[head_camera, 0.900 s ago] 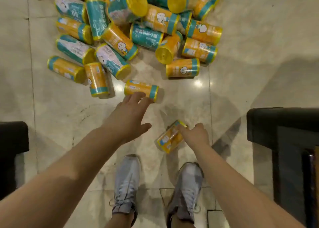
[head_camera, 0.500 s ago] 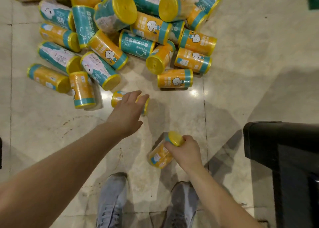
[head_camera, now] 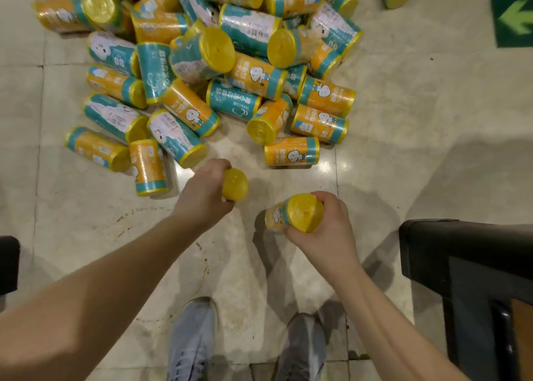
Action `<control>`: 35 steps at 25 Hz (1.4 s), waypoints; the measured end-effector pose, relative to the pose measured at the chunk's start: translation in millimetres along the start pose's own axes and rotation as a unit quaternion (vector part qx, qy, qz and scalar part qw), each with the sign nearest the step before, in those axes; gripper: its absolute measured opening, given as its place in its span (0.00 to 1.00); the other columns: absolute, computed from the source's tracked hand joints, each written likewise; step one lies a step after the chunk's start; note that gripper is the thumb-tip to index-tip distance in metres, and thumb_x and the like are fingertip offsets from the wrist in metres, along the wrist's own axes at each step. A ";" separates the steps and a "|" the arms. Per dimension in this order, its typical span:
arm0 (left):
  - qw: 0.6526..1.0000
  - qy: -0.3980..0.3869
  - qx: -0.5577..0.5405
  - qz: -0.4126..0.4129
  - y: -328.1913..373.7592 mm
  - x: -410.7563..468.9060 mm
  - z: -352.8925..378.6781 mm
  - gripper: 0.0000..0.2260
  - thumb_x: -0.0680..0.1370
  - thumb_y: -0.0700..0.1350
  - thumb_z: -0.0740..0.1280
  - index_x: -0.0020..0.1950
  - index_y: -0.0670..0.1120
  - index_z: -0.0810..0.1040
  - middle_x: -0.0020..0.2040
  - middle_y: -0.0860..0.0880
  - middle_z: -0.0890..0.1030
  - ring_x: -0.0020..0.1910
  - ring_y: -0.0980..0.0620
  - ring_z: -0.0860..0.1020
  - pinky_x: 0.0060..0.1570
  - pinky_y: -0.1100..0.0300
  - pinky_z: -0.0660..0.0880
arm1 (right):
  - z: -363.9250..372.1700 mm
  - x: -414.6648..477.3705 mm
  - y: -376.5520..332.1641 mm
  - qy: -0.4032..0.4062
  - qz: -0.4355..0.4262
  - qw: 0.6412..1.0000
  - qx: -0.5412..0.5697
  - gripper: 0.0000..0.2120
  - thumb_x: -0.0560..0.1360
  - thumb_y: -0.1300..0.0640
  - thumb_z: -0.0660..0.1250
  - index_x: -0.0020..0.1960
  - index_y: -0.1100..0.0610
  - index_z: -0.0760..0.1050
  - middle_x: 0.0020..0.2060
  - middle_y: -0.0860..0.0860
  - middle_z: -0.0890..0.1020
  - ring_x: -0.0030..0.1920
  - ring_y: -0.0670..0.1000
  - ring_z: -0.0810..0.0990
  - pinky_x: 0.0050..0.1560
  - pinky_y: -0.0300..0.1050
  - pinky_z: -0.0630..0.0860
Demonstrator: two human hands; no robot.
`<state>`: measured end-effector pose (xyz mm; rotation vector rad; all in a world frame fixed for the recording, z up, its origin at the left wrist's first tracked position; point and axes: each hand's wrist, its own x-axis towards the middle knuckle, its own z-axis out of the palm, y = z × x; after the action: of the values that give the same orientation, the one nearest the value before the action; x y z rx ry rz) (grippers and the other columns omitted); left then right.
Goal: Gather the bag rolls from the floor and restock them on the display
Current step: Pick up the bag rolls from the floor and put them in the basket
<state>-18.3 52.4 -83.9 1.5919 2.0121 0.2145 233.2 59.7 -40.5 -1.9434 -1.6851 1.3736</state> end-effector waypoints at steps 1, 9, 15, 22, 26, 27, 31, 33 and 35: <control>0.994 0.020 -0.097 -0.039 7.8 -13.9 -28.9 0.31 0.65 0.45 0.82 0.64 0.47 0.72 0.59 0.48 0.76 0.56 0.47 0.77 0.54 0.51 0.75 | -15.8 -8.9 -22.0 0.005 -0.024 1.000 -0.004 0.31 0.64 0.56 0.81 0.62 0.48 0.71 0.52 0.41 0.71 0.56 0.44 0.72 0.49 0.23 0.65; 0.925 0.079 -0.369 -0.046 149.0 -153.1 -340.6 0.32 0.64 0.42 0.84 0.61 0.58 0.74 0.57 0.59 0.80 0.58 0.57 0.79 0.56 0.60 0.79 | -179.0 -145.2 -272.4 0.026 -0.180 0.983 -0.015 0.35 0.64 0.54 0.83 0.68 0.48 0.72 0.60 0.44 0.75 0.60 0.39 0.72 0.58 0.22 0.64; 0.922 0.115 -0.369 0.020 242.4 -265.6 -570.0 0.33 0.64 0.43 0.84 0.65 0.58 0.75 0.61 0.56 0.80 0.61 0.57 0.78 0.57 0.58 0.79 | -298.8 -289.2 -465.6 0.014 -0.297 0.953 -0.052 0.39 0.65 0.47 0.80 0.72 0.44 0.69 0.64 0.39 0.74 0.62 0.38 0.72 0.59 0.32 0.69; 0.910 0.182 -0.363 0.078 276.1 -374.8 -685.4 0.33 0.66 0.43 0.83 0.67 0.58 0.75 0.61 0.54 0.80 0.60 0.58 0.79 0.56 0.62 0.79 | -350.6 -402.4 -566.2 0.047 -0.393 0.918 -0.035 0.37 0.64 0.42 0.79 0.70 0.46 0.71 0.60 0.38 0.77 0.56 0.36 0.74 0.50 0.26 0.68; 0.892 0.249 -0.375 0.044 277.0 -434.5 -688.7 0.32 0.66 0.44 0.83 0.66 0.60 0.76 0.60 0.57 0.80 0.60 0.60 0.79 0.56 0.62 0.79 | -344.2 -422.1 -586.6 -0.013 -0.458 0.888 -0.033 0.39 0.62 0.37 0.78 0.70 0.45 0.72 0.60 0.38 0.77 0.59 0.37 0.75 0.51 0.27 0.70; 0.885 0.269 -0.380 0.030 278.5 -451.4 -685.1 0.32 0.66 0.45 0.83 0.66 0.60 0.76 0.60 0.58 0.80 0.60 0.60 0.78 0.56 0.62 0.79 | -340.2 -425.9 -589.9 -0.039 -0.470 0.881 -0.032 0.39 0.61 0.37 0.79 0.70 0.43 0.72 0.60 0.38 0.77 0.59 0.37 0.75 0.51 0.26 0.70; 0.845 0.357 -0.395 -0.049 281.8 -520.4 -653.9 0.32 0.65 0.47 0.84 0.66 0.59 0.76 0.60 0.56 0.81 0.61 0.57 0.79 0.59 0.56 0.79 | -314.6 -441.6 -596.3 -0.155 -0.517 0.840 -0.050 0.39 0.61 0.40 0.80 0.69 0.42 0.72 0.60 0.39 0.78 0.59 0.37 0.76 0.51 0.24 0.70; 0.809 0.411 -0.411 -0.091 283.3 -566.4 -627.7 0.33 0.63 0.49 0.83 0.65 0.59 0.77 0.60 0.53 0.82 0.60 0.52 0.81 0.59 0.51 0.79 | -294.2 -459.0 -595.8 -0.222 -0.534 0.813 -0.065 0.39 0.61 0.42 0.82 0.69 0.42 0.72 0.60 0.39 0.78 0.58 0.38 0.77 0.50 0.25 0.71; 0.768 0.461 -0.422 -0.142 285.5 -619.7 -599.6 0.33 0.63 0.47 0.83 0.66 0.57 0.77 0.59 0.51 0.83 0.59 0.50 0.82 0.59 0.52 0.79 | -267.9 -486.9 -592.0 -0.285 -0.556 0.776 -0.086 0.38 0.61 0.44 0.83 0.68 0.41 0.73 0.60 0.39 0.78 0.57 0.38 0.77 0.48 0.25 0.72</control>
<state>0.5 -319.5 744.6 0.5634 2.1935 1.7775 93.6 -71.1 748.6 -0.2048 -2.5787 1.2812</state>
